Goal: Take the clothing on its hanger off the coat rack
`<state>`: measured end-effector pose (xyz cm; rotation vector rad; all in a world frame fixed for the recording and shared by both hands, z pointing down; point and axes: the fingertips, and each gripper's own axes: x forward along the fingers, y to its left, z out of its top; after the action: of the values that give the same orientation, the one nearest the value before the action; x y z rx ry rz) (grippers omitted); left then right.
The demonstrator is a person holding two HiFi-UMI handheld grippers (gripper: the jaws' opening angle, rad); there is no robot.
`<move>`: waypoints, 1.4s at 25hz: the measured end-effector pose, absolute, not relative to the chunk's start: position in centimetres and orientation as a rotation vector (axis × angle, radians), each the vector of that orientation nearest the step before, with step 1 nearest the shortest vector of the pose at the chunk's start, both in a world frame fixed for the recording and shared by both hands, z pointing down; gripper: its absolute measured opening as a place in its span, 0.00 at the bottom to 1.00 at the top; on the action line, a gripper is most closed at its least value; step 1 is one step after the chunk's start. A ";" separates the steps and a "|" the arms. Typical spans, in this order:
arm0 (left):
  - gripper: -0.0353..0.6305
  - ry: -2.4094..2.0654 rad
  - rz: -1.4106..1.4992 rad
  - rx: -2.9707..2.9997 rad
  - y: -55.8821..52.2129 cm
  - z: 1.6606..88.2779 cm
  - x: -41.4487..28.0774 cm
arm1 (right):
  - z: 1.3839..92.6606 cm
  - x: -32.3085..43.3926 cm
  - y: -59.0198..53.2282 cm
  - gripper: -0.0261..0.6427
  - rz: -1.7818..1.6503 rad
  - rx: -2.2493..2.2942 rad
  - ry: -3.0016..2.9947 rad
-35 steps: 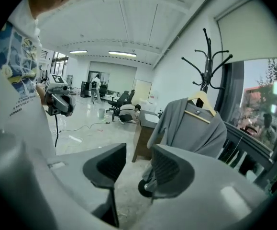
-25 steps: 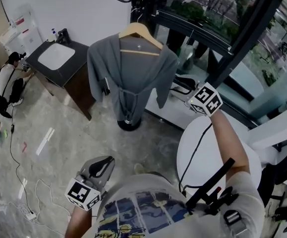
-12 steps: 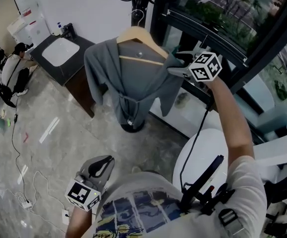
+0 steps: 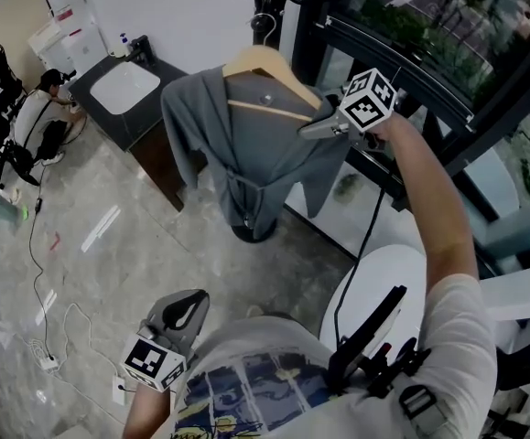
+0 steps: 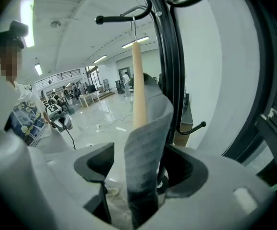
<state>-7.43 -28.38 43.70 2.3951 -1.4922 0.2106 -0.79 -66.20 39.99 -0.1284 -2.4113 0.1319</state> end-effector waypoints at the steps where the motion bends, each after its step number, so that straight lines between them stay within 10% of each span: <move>1: 0.08 -1.501 0.213 2.390 -28.3 43.7 -7.5 | 40.1 -0.9 -66.2 0.52 0.122 -0.135 -2.398; 14: 0.06 -1.596 0.205 2.336 -27.1 43.3 -8.8 | 41.6 -2.0 -66.7 0.11 -0.066 -0.116 -2.277; 35: 0.06 -1.569 0.171 2.369 -23.6 43.0 -10.4 | 38.2 0.2 -64.8 0.10 -0.038 0.055 -2.291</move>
<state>-10.36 -23.59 42.96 2.3687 -1.5688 0.1714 0.25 -64.78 38.19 0.0554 -2.2906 -0.0383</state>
